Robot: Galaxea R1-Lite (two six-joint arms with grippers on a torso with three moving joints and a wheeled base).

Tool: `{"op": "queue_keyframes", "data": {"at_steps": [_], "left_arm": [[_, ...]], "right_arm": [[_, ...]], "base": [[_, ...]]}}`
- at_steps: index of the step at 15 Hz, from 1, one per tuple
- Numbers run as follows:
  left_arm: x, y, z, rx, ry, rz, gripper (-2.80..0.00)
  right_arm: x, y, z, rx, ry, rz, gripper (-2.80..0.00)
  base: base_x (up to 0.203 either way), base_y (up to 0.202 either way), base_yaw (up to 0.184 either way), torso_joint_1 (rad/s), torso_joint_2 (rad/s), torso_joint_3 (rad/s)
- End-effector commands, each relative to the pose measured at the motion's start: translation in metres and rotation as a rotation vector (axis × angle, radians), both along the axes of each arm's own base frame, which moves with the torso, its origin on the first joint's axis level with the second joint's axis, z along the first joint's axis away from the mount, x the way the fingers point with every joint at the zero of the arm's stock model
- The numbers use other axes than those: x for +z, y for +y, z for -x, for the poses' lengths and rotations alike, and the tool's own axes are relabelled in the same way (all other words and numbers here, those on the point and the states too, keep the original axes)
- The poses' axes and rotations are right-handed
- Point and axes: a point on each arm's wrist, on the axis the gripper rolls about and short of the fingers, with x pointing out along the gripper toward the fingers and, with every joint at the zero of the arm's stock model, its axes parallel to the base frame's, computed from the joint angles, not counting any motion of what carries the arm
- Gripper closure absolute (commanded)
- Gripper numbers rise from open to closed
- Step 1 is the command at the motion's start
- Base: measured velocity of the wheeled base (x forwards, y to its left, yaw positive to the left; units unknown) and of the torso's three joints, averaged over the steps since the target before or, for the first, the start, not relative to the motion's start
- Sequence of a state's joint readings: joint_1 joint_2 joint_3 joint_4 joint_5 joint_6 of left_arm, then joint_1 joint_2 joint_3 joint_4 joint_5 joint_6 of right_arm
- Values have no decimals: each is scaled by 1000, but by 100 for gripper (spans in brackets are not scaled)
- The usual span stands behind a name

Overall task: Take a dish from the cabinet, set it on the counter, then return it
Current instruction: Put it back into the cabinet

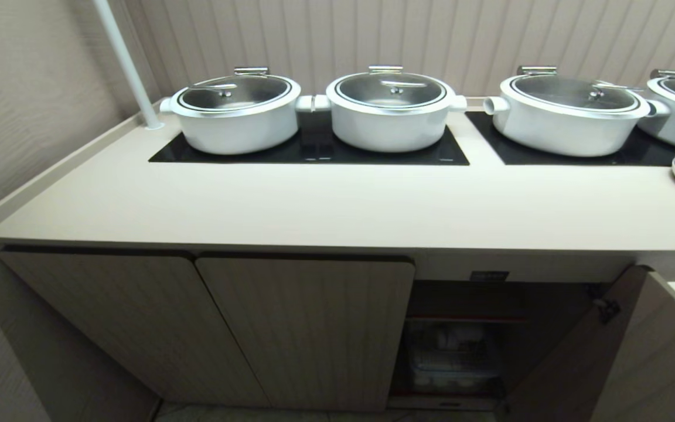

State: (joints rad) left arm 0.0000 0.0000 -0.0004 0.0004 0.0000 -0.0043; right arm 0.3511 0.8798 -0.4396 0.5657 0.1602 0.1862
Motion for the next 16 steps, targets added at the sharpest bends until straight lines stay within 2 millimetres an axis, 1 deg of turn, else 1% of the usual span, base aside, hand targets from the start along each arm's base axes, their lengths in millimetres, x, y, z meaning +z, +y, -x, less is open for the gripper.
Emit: {"op": "queue_keyframes", "data": {"at_steps": [1, 16], "left_arm": [[0, 0, 0, 0, -1, 0, 0], [0, 0, 0, 0, 0, 0, 0]], "right_arm": [[0, 0, 0, 0, 5, 1, 0], [-1, 0, 1, -1, 5, 2, 0]], "base": [[0, 0, 0, -168, 393, 205], [0, 0, 0, -221, 522, 294]]}}
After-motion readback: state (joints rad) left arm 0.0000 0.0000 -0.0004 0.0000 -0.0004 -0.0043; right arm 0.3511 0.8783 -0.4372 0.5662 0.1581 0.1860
